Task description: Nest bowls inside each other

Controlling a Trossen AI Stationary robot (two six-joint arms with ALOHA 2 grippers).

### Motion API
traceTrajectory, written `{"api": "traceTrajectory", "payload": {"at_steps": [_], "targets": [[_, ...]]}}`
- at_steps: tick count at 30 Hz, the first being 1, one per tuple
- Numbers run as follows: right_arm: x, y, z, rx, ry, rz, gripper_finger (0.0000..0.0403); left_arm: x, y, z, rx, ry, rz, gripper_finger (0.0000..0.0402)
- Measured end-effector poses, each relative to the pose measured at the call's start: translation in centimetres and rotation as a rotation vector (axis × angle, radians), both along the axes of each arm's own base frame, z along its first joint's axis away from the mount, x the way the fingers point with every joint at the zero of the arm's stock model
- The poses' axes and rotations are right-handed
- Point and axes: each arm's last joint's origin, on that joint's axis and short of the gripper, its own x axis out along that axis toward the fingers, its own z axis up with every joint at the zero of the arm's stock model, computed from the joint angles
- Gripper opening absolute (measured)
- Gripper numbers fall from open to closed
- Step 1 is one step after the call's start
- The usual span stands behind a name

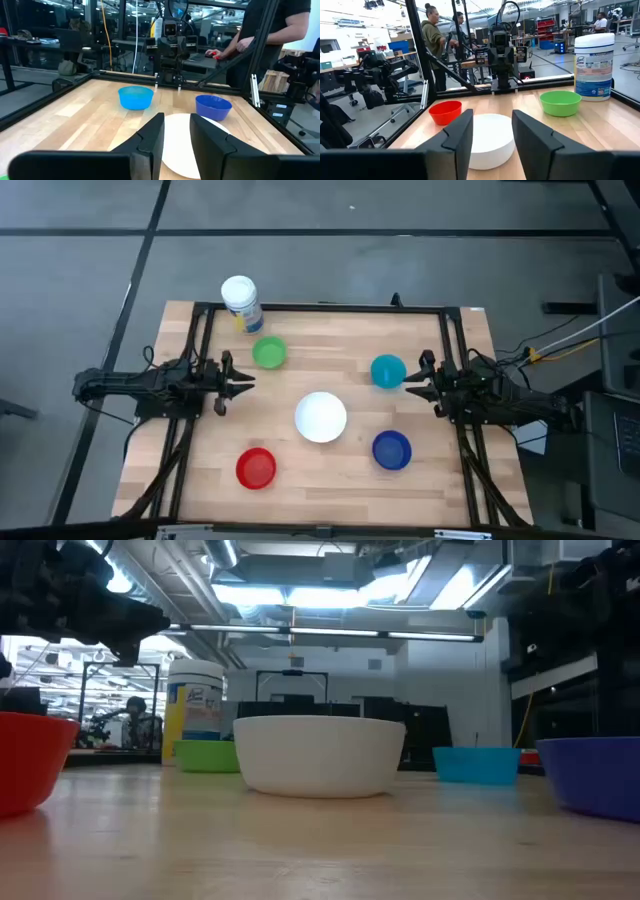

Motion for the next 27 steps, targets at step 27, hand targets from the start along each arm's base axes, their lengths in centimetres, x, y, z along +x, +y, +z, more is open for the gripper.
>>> {"api": "traceTrajectory", "payload": {"at_steps": [27], "targets": [[0.00,0.00,0.00,0.000,0.000,0.000,0.0086,0.00,0.00,0.00,0.000,0.000,0.000,0.0088]]}}
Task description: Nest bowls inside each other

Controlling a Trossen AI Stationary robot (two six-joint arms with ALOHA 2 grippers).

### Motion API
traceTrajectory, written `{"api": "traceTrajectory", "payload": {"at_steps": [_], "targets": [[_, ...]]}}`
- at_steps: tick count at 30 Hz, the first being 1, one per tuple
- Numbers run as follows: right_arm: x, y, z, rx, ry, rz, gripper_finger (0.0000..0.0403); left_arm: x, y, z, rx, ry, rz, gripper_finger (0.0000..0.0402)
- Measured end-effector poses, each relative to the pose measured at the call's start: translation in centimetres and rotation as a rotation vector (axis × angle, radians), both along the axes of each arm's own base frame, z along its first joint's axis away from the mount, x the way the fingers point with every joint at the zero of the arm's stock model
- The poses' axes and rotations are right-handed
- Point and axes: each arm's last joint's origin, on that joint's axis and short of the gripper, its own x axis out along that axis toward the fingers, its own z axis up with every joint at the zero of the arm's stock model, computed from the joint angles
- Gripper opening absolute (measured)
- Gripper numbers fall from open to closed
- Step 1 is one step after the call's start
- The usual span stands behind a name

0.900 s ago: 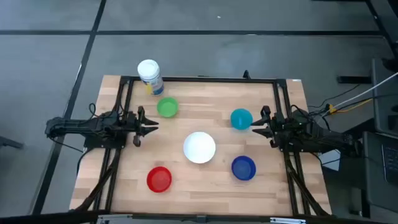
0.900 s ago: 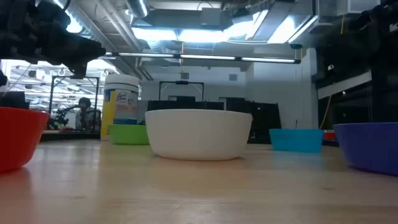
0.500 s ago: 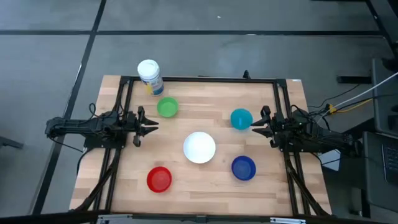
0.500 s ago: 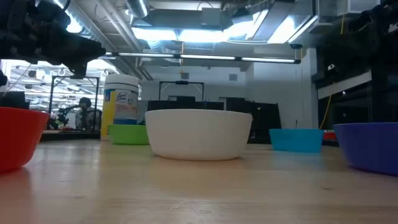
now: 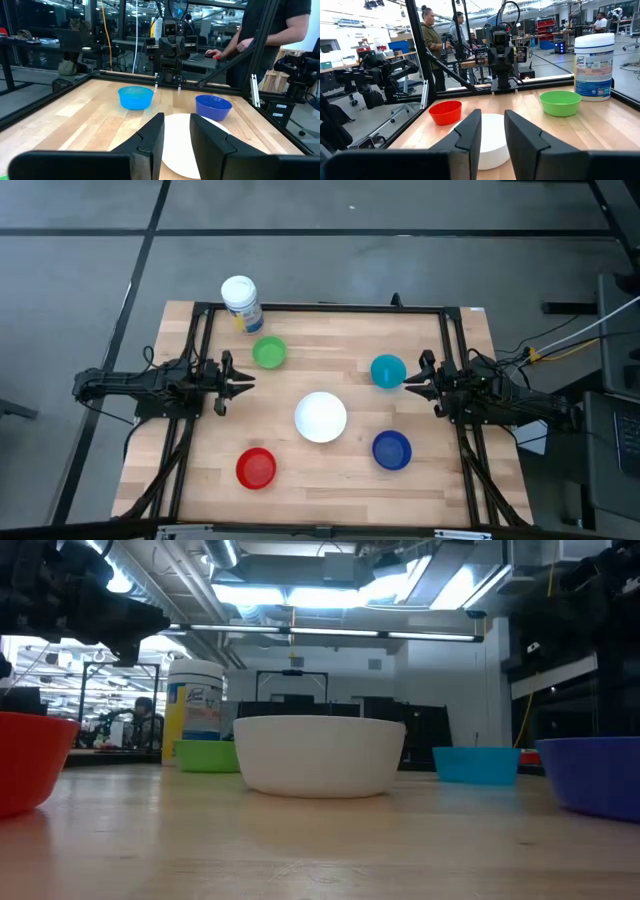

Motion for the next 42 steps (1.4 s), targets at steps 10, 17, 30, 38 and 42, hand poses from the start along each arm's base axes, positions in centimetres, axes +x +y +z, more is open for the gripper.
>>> {"api": "traceTrajectory", "payload": {"at_steps": [10,17,30,38,42], "targets": [[0.00,0.00,0.00,0.000,0.000,0.000,0.0094,0.00,0.00,0.01,0.000,0.000,0.000,0.0088],[0.00,0.00,0.00,0.000,0.000,0.000,0.0112,0.00,0.00,0.00,0.000,0.000,0.000,0.0088],[0.00,0.00,0.01,0.000,0.000,0.000,0.0138,0.00,0.00,0.00,0.000,0.000,0.000,0.0088],[0.00,0.00,0.00,0.000,0.000,0.000,0.0149,0.00,0.00,0.01,0.000,0.000,0.000,0.0088],[0.00,0.00,0.01,0.000,0.000,0.000,0.0153,-0.01,0.00,0.33,0.001,-0.034,0.000,0.0088]]}}
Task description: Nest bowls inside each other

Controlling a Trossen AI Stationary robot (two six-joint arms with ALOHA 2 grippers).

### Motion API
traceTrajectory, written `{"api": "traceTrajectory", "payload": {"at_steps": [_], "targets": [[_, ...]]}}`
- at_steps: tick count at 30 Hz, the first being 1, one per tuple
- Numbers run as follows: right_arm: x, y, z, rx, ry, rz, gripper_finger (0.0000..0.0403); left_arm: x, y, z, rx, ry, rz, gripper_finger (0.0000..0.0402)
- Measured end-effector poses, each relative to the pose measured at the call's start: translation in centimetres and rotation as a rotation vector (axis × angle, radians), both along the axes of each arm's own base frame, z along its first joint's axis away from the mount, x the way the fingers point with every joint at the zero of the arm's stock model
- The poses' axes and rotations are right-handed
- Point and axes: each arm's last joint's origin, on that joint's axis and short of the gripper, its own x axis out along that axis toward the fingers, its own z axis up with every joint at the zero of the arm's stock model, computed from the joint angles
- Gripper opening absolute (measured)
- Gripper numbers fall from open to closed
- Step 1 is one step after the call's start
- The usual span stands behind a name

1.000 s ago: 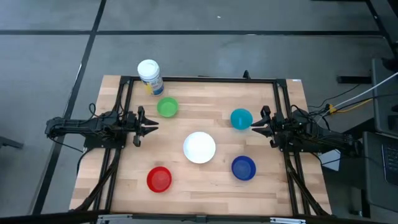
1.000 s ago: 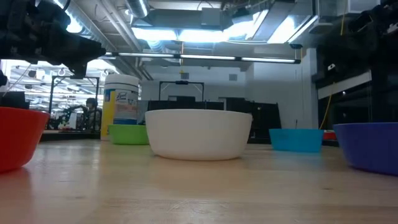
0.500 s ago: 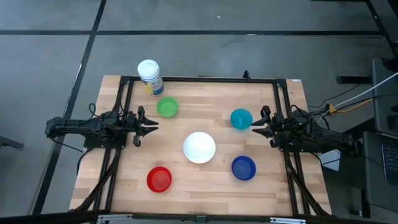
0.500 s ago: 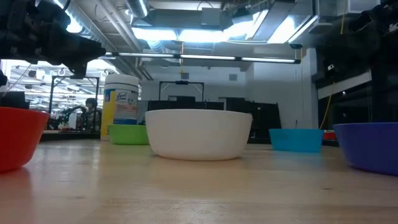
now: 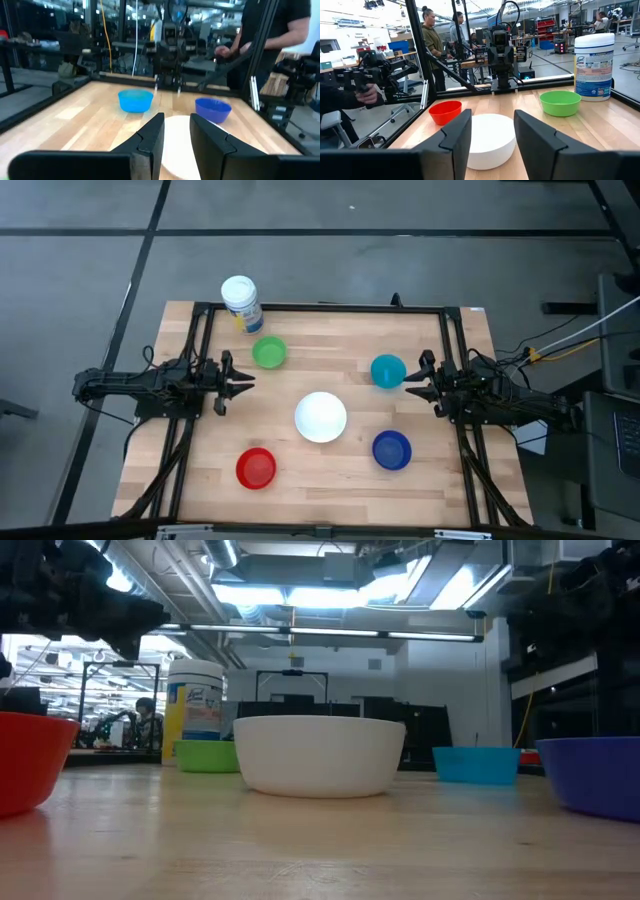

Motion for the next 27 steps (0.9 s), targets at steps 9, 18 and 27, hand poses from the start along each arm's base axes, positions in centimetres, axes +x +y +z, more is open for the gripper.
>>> {"api": "traceTrajectory", "payload": {"at_steps": [9,18,27], "targets": [[0.0,0.0,0.0,0.000,0.000,0.000,0.0158,0.0,-0.4,0.0,-0.112,0.003,-0.133,0.0088],[0.0,-0.9,0.0,-0.213,-0.006,-0.333,0.0141,0.0,-0.2,-0.6,-0.055,0.057,-0.056,0.0088],[-0.3,-1.3,1.4,0.321,-0.161,-0.335,0.0119,0.0,0.1,-0.5,0.005,0.058,0.018,0.0088]]}}
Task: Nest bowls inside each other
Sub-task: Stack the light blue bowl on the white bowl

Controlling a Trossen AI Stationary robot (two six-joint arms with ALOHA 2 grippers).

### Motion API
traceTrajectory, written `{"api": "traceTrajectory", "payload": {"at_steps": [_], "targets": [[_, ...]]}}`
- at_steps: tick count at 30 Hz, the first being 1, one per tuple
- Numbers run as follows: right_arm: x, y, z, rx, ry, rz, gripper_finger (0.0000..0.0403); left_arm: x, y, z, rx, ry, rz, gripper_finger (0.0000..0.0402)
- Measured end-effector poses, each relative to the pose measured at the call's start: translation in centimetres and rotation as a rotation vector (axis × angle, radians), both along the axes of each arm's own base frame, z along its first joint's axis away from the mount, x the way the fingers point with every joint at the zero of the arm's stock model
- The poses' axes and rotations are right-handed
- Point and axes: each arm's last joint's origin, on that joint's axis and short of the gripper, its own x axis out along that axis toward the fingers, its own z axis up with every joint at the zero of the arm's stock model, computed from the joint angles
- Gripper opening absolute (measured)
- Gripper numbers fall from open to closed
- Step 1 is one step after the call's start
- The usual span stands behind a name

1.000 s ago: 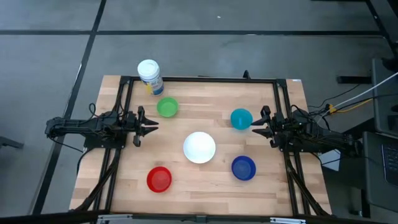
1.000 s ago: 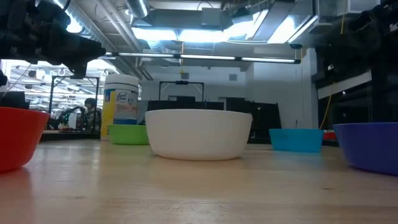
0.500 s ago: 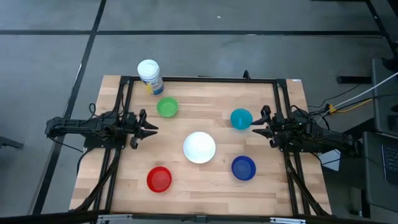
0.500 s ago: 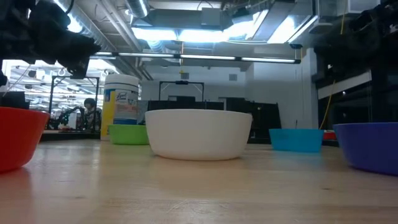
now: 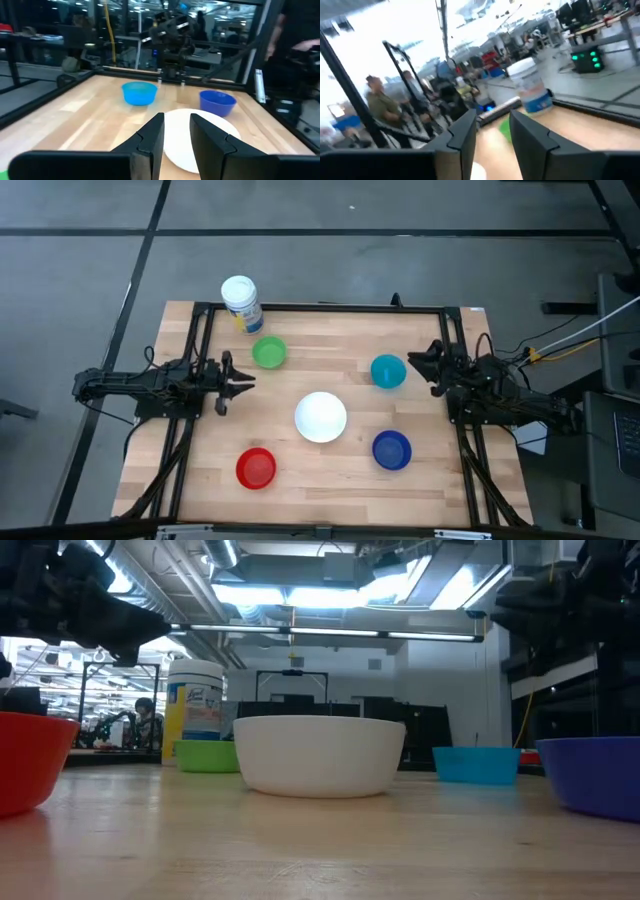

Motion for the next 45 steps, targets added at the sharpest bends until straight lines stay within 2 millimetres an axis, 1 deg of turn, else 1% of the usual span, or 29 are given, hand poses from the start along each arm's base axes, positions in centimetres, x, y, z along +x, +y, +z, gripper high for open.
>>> {"api": "traceTrajectory", "payload": {"at_steps": [2,6,10,14,16,19,21,24,28,30,31,33,34,36,38,39,41,43,44,45], "targets": [[0.0,-0.1,0.0,0.000,0.009,-0.025,0.0115,0.0,0.0,0.0,0.000,0.003,0.000,0.0088],[0.0,-0.1,-0.1,-0.067,0.024,-0.045,0.0108,0.0,0.1,-0.1,0.002,0.015,0.030,0.0088],[-0.3,-0.3,0.9,-0.094,-0.071,-0.136,0.0103,0.0,0.4,-0.2,0.033,0.022,0.127,0.0088],[-0.5,-0.2,1.9,-0.272,-0.116,-0.180,0.0101,0.1,0.6,-0.3,0.084,0.055,0.210,0.0088],[-0.6,-0.2,2.2,-0.317,-0.135,-0.239,0.0103,0.2,0.9,-0.5,0.087,0.075,0.269,0.0088],[-0.8,-0.6,2.3,-0.233,-0.144,-0.378,0.0110,0.3,1.3,-0.7,0.119,0.114,0.301,0.0088],[-0.7,-1.0,1.6,-0.140,-0.084,-0.476,0.0116,0.4,1.4,-0.6,0.129,0.111,0.315,0.0088],[-0.4,-1.4,0.3,-0.033,0.029,-0.546,0.0128,0.5,1.6,-0.3,0.164,0.088,0.324,0.0088],[-0.4,-1.8,-0.3,0.013,0.088,-0.664,0.0142,0.5,1.7,-0.1,0.220,0.082,0.315,0.0088],[-0.3,-1.8,-0.3,0.011,0.092,-0.665,0.0146,0.4,1.8,-0.1,0.232,0.085,0.329,0.0088],[-0.3,-1.8,-0.1,-0.015,0.083,-0.638,0.0148,0.4,1.9,-0.1,0.232,0.087,0.338,0.0088],[0.0,-1.6,0.4,-0.138,0.077,-0.541,0.0150,0.4,2.2,-0.2,0.221,0.096,0.354,0.0088],[0.2,-1.6,0.6,-0.204,0.116,-0.517,0.0150,0.4,2.3,-0.3,0.211,0.109,0.357,0.0088],[0.6,-2.0,0.7,-0.281,0.299,-0.549,0.0149,0.5,2.7,-0.6,0.198,0.137,0.374,0.0088],[1.2,-2.6,1.6,-0.340,0.522,-0.599,0.0144,0.6,3.1,-0.8,0.190,0.165,0.390,0.0088],[1.7,-2.9,2.4,-0.361,0.601,-0.600,0.0142,0.6,3.4,-0.9,0.186,0.183,0.402,0.0088],[3.3,-3.7,4.7,-0.406,0.691,-0.542,0.0139,0.8,4.1,-0.4,0.175,0.189,0.414,0.0088],[5.6,-4.7,7.0,-0.423,0.790,-0.449,0.0138,1.0,4.7,0.2,0.155,0.200,0.398,0.0088],[6.9,-5.2,7.3,-0.419,0.881,-0.395,0.0138,1.2,4.9,0.5,0.138,0.209,0.379,0.0088],[8.1,-5.7,7.1,-0.403,1.000,-0.348,0.0138,1.4,5.2,0.6,0.118,0.219,0.357,0.0088]]}}
